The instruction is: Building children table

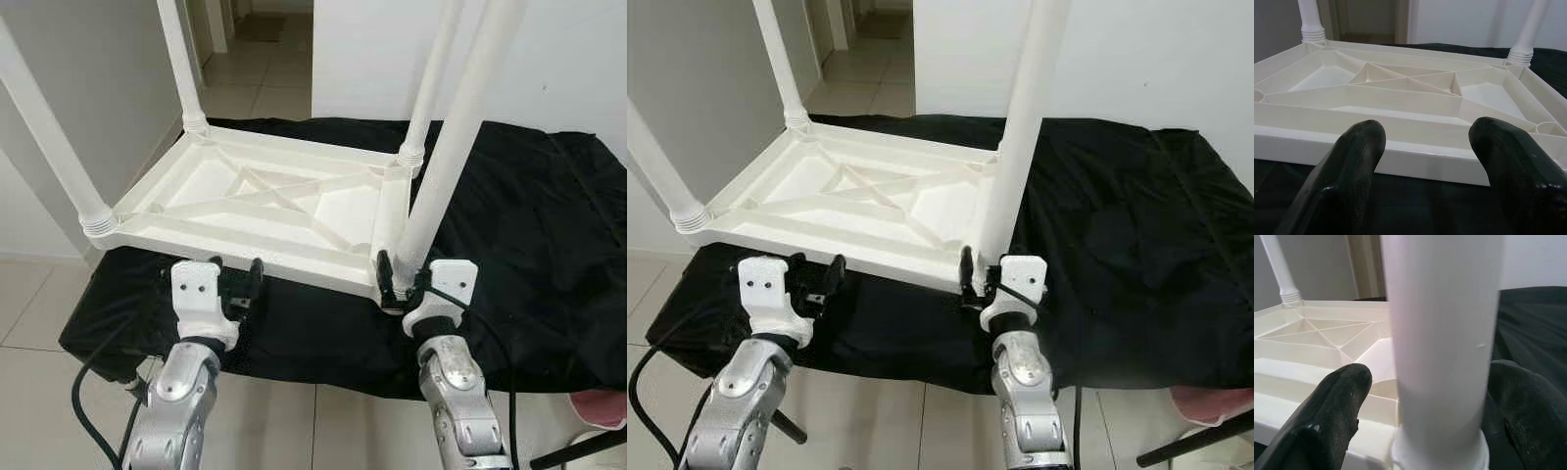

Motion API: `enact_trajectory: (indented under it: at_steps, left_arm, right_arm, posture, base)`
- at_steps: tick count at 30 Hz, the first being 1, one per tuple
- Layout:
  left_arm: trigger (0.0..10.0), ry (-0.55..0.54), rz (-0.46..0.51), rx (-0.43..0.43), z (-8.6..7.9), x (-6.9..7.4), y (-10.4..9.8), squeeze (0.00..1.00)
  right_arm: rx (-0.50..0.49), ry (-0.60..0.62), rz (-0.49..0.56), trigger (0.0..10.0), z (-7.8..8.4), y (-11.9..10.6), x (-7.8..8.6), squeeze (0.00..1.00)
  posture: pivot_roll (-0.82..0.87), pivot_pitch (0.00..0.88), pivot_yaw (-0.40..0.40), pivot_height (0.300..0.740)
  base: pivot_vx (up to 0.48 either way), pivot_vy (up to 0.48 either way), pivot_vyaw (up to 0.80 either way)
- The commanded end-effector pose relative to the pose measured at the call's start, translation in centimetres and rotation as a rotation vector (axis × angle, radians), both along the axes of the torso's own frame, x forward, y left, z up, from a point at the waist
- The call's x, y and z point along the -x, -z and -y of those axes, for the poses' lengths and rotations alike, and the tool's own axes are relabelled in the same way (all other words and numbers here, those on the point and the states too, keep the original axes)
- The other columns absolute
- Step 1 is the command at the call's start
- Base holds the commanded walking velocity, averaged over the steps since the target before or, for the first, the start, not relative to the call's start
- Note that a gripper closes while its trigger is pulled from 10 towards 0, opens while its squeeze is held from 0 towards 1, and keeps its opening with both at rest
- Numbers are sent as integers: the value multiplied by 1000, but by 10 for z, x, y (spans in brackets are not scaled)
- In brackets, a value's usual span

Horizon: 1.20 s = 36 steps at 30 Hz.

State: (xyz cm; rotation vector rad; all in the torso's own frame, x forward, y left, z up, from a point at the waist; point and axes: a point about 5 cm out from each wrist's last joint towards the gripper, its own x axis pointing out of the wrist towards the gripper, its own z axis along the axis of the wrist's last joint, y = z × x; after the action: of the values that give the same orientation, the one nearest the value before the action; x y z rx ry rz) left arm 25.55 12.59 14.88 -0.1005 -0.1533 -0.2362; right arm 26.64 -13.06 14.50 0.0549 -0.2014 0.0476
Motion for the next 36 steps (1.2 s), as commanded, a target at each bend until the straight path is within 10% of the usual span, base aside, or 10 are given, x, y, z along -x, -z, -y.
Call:
enact_trajectory:
  at_steps: [1, 36]
  left_arm:
    - [10000, 80, -21, -15, 4, 0, 4, 0]
    - [10000, 35, -15, 2, 1, 0, -1, 0]
  right_arm:
    - [7, -5, -20, 10000, -1, 3, -1, 0]
    - [15, -56, -31, 10000, -7, 2, -9, 0]
  posture:
    - [-24, 41, 40, 740]
    - [-33, 105, 12, 740]
  base:
    - [0, 0, 0]
    - [0, 0, 0]
